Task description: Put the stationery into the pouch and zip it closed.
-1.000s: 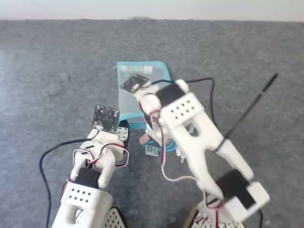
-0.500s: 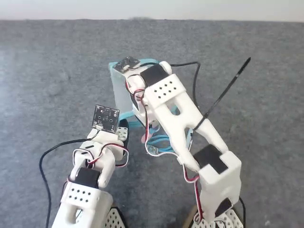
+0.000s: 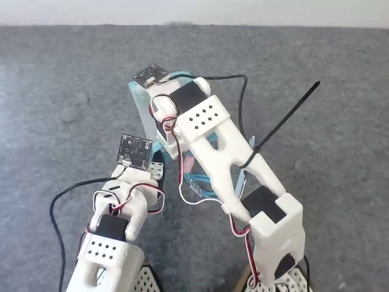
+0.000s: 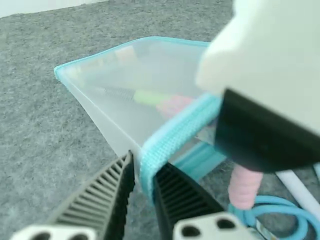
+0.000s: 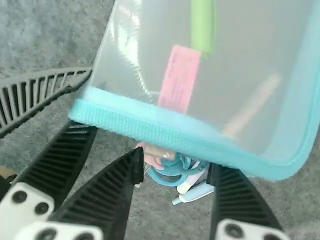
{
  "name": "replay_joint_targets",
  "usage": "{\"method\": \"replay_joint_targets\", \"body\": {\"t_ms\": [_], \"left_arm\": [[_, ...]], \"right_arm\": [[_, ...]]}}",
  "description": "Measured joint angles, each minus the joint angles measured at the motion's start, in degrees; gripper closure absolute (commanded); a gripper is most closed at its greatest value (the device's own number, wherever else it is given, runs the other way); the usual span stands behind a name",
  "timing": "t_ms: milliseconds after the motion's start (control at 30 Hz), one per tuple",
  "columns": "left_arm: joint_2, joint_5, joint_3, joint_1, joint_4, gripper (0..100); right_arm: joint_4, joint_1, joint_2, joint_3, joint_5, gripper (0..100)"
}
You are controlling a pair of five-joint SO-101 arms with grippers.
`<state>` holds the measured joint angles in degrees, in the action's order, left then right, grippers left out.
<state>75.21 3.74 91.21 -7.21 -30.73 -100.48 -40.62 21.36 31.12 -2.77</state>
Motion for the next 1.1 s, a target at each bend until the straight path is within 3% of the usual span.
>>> {"method": "replay_joint_targets", "body": {"t_ms": [267, 433, 800, 1100], "left_arm": [[0.00, -0.26, -0.09, 0.00, 0.00, 99], [0.00, -0.44, 0.00, -0.09, -0.09, 99], [0.00, -0.44, 0.00, 1.32, -0.09, 99], [0.00, -0.53, 0.00, 1.41, -0.09, 99]], "right_arm": [[-0.18, 2.11, -10.81, -0.18, -0.62, 77.2], [0.79, 7.65, -23.82, -11.78, -2.64, 77.2], [23.82, 13.19, -34.64, -60.40, -3.43, 77.2], [36.92, 11.34, -34.64, -72.97, -0.26, 77.2]]}}
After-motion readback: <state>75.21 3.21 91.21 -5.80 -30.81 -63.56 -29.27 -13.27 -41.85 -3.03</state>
